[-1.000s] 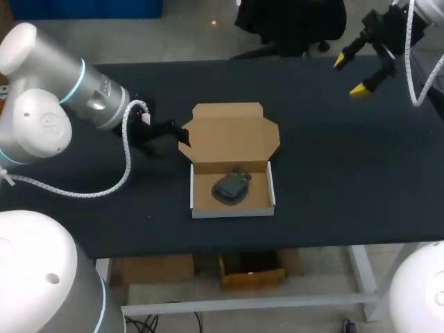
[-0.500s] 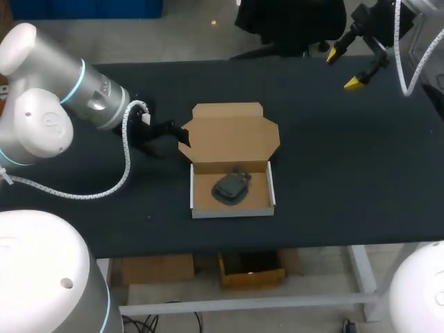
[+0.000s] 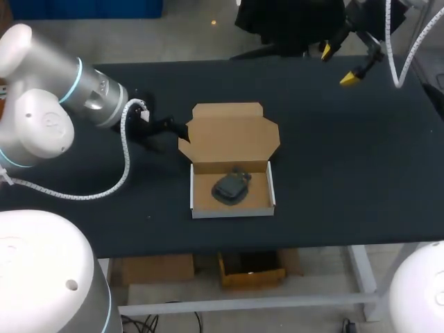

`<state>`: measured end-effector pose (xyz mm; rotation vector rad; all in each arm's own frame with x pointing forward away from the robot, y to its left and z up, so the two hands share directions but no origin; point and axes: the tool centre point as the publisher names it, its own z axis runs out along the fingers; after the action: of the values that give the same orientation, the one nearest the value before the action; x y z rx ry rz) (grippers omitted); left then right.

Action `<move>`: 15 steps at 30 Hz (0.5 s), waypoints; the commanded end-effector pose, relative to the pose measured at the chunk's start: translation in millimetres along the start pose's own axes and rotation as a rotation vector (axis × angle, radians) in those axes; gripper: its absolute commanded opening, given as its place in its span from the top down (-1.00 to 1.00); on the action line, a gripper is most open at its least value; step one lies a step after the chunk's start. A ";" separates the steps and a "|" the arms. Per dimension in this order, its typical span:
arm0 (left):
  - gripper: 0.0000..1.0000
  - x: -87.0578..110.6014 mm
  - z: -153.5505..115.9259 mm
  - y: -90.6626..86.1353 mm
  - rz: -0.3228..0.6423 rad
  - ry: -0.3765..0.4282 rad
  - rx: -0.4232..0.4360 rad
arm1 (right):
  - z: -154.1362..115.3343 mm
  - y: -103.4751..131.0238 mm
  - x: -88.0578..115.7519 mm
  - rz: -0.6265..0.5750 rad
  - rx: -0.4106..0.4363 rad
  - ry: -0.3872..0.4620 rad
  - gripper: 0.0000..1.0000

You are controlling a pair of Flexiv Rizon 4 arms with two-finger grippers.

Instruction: Assemble the packaging by folding the flat box into shape, placing the metal phone stand inside, and closing the box properly

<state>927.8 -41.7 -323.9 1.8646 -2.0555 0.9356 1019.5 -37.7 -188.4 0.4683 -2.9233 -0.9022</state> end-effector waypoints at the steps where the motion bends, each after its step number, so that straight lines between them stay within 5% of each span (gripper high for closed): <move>1: -1.00 -7.9 -2.5 -1.2 0.004 0.020 0.014 | -2.7 1.6 -4.3 -0.004 -0.001 0.031 -1.00; 15: -1.00 -22.6 -3.7 -16.6 0.021 0.076 0.046 | 0.4 10.1 -10.7 -0.021 0.017 0.052 -1.00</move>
<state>943.2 -22.5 -324.3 1.8134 -2.0333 1.0433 1022.8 -28.2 -184.9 0.5113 -2.9017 -0.8662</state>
